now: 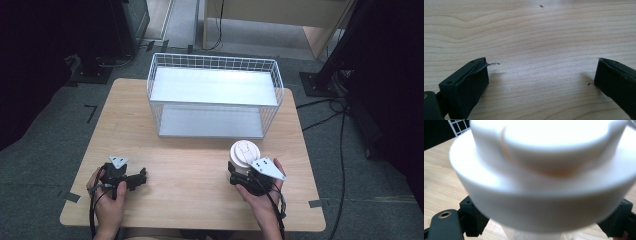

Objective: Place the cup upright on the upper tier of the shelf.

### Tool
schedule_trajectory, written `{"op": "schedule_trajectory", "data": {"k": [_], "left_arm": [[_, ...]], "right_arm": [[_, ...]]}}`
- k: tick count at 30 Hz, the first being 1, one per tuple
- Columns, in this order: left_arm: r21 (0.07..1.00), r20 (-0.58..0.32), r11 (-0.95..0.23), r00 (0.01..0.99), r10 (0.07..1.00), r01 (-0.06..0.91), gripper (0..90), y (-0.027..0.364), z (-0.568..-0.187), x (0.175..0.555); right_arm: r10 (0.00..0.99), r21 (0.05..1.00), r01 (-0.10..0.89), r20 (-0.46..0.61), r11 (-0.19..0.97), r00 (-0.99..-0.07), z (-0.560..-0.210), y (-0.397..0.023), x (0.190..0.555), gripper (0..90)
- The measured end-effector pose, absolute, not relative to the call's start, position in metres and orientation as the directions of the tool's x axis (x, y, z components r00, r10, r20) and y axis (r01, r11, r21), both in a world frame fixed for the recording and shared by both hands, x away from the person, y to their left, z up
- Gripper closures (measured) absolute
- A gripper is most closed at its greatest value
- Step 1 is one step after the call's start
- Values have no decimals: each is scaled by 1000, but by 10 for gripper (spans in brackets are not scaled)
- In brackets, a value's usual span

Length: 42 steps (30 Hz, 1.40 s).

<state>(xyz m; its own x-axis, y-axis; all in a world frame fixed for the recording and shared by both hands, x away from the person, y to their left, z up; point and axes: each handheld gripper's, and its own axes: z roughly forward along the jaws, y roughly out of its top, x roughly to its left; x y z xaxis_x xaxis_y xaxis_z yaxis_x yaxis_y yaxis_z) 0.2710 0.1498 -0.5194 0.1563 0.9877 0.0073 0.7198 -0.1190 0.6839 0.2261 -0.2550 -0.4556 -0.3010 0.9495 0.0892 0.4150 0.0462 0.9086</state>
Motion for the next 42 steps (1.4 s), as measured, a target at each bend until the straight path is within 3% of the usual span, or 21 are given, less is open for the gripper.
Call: {"op": "schedule_trajectory", "data": {"k": [23, 42], "left_arm": [[685, 6, -117, 155, 988, 719, 0, 150, -519, 271], [683, 9, -121, 157, 988, 720, 0, 150, -519, 271]], "right_arm": [[956, 934, 354, 66, 42, -287, -445, -251, 231, 159], [949, 962, 266, 31, 56, -312, -383, -241, 252, 160]]}}
